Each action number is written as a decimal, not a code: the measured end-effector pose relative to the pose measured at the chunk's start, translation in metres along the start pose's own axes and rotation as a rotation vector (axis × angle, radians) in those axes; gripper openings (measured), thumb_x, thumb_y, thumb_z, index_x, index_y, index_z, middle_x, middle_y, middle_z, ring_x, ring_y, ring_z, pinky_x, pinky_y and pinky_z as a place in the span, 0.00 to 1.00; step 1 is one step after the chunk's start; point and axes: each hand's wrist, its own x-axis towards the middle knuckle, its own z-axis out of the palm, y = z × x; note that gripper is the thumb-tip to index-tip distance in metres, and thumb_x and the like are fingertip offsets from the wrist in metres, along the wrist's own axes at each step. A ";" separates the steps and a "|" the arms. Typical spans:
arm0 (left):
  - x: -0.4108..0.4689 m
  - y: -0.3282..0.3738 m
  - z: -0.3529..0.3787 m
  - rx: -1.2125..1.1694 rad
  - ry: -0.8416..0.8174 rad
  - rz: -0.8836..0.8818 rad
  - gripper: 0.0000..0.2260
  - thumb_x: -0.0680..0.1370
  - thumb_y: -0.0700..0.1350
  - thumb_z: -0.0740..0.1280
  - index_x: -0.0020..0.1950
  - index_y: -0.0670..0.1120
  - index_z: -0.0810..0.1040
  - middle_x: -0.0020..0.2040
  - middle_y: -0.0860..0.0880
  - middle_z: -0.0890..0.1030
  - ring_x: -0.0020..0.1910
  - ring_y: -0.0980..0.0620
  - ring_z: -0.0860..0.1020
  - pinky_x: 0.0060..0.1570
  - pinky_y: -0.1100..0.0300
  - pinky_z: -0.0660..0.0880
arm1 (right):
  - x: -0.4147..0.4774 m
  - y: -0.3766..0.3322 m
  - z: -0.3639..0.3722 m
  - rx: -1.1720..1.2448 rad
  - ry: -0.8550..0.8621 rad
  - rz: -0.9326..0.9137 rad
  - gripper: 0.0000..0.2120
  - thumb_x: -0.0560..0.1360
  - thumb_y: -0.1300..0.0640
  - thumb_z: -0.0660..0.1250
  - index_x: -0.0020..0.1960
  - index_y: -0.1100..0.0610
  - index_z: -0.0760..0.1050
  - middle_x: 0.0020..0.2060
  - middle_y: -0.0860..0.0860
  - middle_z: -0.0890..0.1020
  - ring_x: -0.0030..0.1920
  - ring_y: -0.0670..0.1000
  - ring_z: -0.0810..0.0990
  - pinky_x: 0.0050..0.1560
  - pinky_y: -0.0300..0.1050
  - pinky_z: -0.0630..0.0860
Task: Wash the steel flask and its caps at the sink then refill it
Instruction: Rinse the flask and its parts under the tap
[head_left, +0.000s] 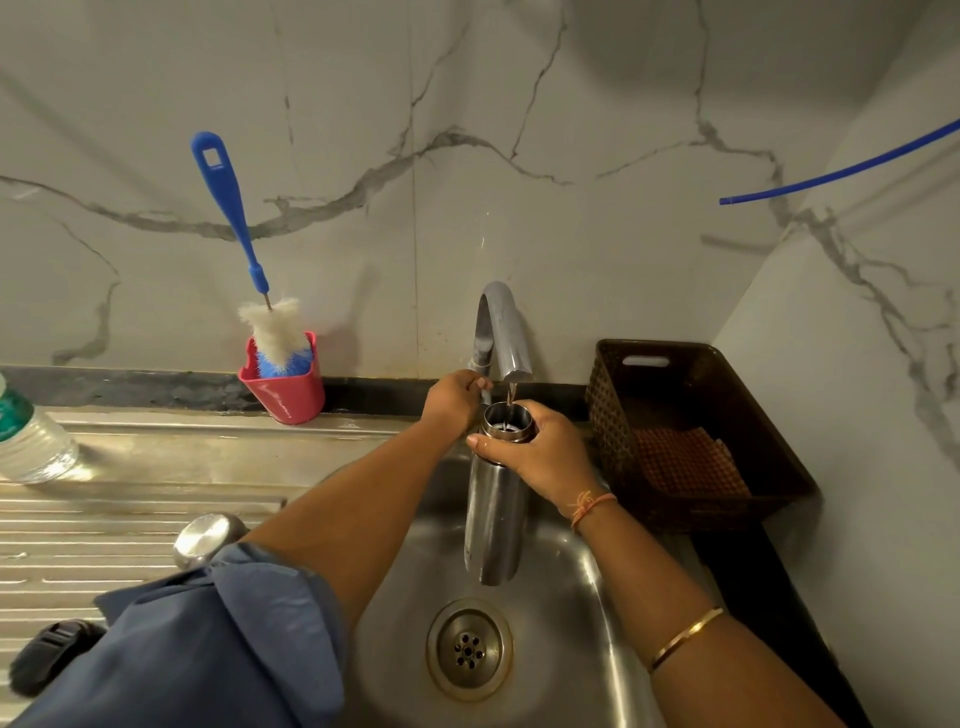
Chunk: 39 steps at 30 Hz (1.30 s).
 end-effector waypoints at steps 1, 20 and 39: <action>-0.001 0.001 0.000 0.007 -0.010 -0.004 0.09 0.83 0.42 0.56 0.53 0.43 0.75 0.44 0.46 0.77 0.39 0.54 0.74 0.40 0.63 0.70 | 0.000 0.000 0.000 -0.002 -0.004 0.000 0.18 0.67 0.51 0.76 0.53 0.55 0.77 0.45 0.49 0.82 0.47 0.46 0.80 0.47 0.33 0.76; -0.099 -0.044 -0.003 -0.379 -0.260 0.080 0.18 0.76 0.63 0.59 0.61 0.55 0.70 0.54 0.53 0.78 0.53 0.54 0.78 0.45 0.69 0.74 | 0.007 -0.014 -0.006 0.124 0.011 0.031 0.16 0.66 0.47 0.76 0.49 0.54 0.80 0.43 0.48 0.84 0.46 0.48 0.82 0.50 0.45 0.79; -0.089 -0.049 0.012 0.151 -0.115 0.145 0.31 0.63 0.55 0.78 0.61 0.54 0.69 0.51 0.57 0.77 0.48 0.58 0.76 0.47 0.65 0.72 | -0.002 -0.001 0.007 0.073 0.094 0.095 0.17 0.67 0.47 0.75 0.51 0.53 0.76 0.43 0.47 0.81 0.45 0.46 0.80 0.43 0.37 0.75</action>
